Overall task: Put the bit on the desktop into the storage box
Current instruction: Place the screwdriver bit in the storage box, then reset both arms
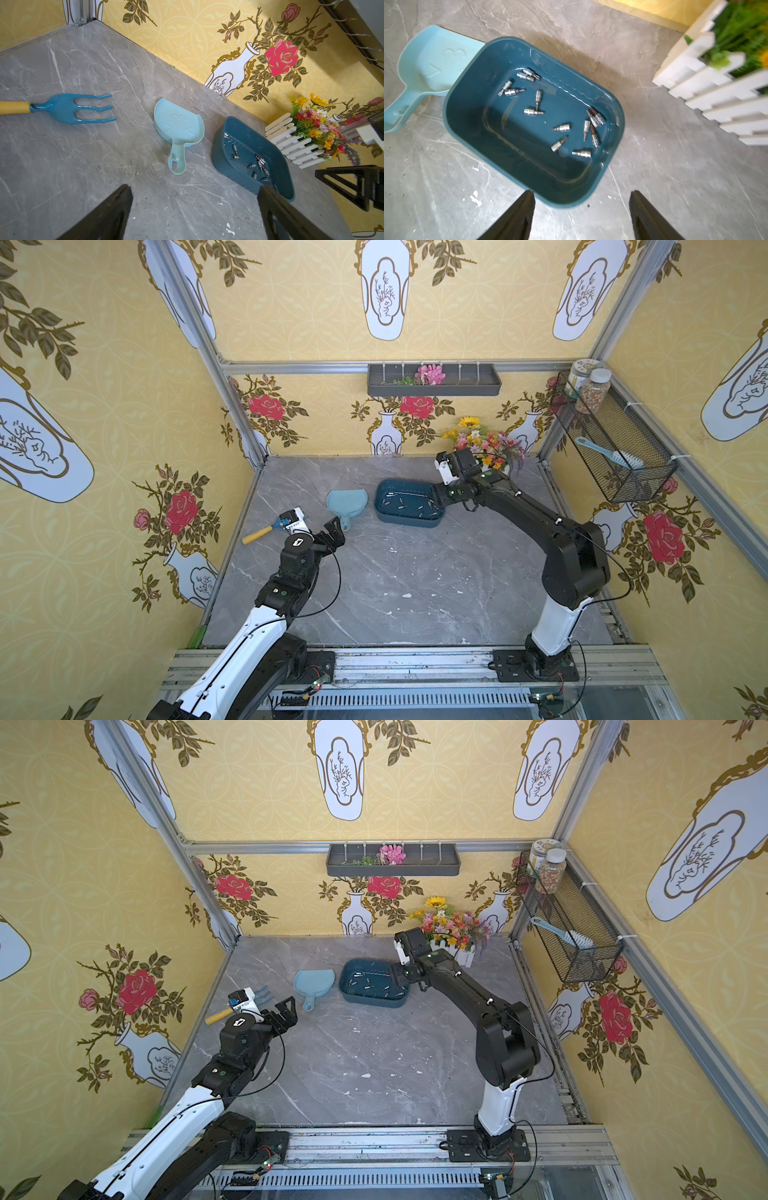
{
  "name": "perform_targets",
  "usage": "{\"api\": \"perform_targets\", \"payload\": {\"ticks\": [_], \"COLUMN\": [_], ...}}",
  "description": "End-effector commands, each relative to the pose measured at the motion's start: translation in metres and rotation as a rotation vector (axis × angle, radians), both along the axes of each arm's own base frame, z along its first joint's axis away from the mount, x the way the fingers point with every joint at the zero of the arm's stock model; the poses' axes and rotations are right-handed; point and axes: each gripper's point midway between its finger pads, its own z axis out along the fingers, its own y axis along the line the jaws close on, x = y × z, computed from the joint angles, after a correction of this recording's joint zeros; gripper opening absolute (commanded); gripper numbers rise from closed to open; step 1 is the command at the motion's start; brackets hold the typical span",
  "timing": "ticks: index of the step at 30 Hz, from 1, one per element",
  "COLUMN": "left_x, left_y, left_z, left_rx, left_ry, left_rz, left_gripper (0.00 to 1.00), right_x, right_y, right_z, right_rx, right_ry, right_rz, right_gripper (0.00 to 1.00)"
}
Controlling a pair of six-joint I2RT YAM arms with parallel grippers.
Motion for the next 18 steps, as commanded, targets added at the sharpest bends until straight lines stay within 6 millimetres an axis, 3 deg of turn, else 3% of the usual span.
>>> {"api": "perform_targets", "payload": {"ticks": [1, 11, 18], "left_x": [0.0, 0.001, 0.003], "left_y": [0.004, 0.01, 0.014], "left_z": [0.002, 0.005, 0.005], "left_rx": [0.017, 0.021, 0.019], "left_ry": [-0.009, -0.041, -0.063], "left_rz": [0.017, 0.046, 0.073], "left_gripper": [1.0, 1.0, 1.0], "right_x": [0.002, -0.037, -0.054], "right_y": [-0.008, -0.06, -0.109], "right_z": [0.019, 0.016, 0.025], "right_rx": [0.077, 0.193, 0.327], "right_ry": [-0.088, -0.188, -0.303], "right_rz": [-0.032, -0.155, -0.274], "right_gripper": [0.79, 0.86, 0.95]}}
